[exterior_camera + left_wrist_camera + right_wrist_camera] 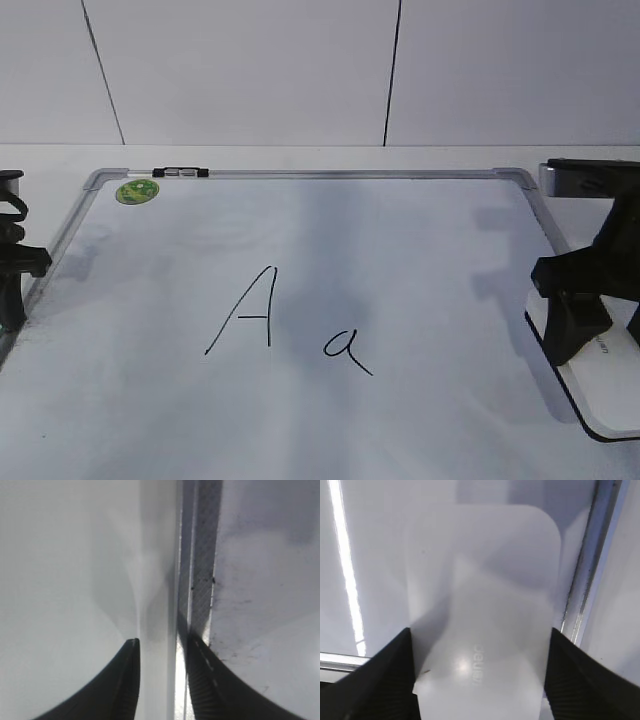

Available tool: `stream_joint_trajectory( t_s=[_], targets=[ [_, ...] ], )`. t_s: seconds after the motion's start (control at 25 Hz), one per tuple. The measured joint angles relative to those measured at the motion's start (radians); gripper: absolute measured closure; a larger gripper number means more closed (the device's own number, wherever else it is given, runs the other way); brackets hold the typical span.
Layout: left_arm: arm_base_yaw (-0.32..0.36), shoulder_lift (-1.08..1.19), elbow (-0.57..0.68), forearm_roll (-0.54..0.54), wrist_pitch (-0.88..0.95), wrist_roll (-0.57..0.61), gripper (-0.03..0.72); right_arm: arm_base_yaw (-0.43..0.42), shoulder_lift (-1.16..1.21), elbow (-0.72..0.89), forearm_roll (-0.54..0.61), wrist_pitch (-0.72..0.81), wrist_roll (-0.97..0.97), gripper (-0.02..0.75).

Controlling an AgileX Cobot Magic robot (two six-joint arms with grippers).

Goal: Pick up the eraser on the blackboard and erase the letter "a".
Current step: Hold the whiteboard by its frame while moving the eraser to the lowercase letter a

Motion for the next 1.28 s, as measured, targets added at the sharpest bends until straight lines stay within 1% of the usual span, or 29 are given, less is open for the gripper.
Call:
stream_joint_trajectory(
  t_s=[0.36,0.48,0.6,0.68,1.0,1.16,1.28],
  targets=[
    [0.000,0.002,-0.004,-0.002,0.002,0.001,0.463,0.000,0.000,0.000,0.000,-0.002,0.000,0.176],
    [0.000,0.002,-0.004,-0.007,0.002,0.002,0.532,0.000,0.000,0.000,0.000,-0.002,0.000,0.176],
    [0.000,0.002,-0.004,-0.024,0.002,0.002,0.629,0.000,0.000,0.000,0.000,-0.002,0.000,0.176],
    [0.000,0.002,-0.004,-0.026,0.002,0.002,0.667,0.000,0.000,0.000,0.000,-0.002,0.000,0.176],
    [0.000,0.002,-0.004,-0.028,0.002,0.002,0.674,0.000,0.001,-0.002,0.000,-0.002,0.000,0.176],
    [0.000,0.002,-0.004,-0.028,0.000,0.002,0.674,0.000,0.039,-0.043,-0.002,0.021,0.000,0.176],
    [0.000,0.002,-0.004,-0.028,0.000,0.002,0.674,0.031,0.080,-0.097,-0.029,0.029,0.002,0.176]
  ],
)
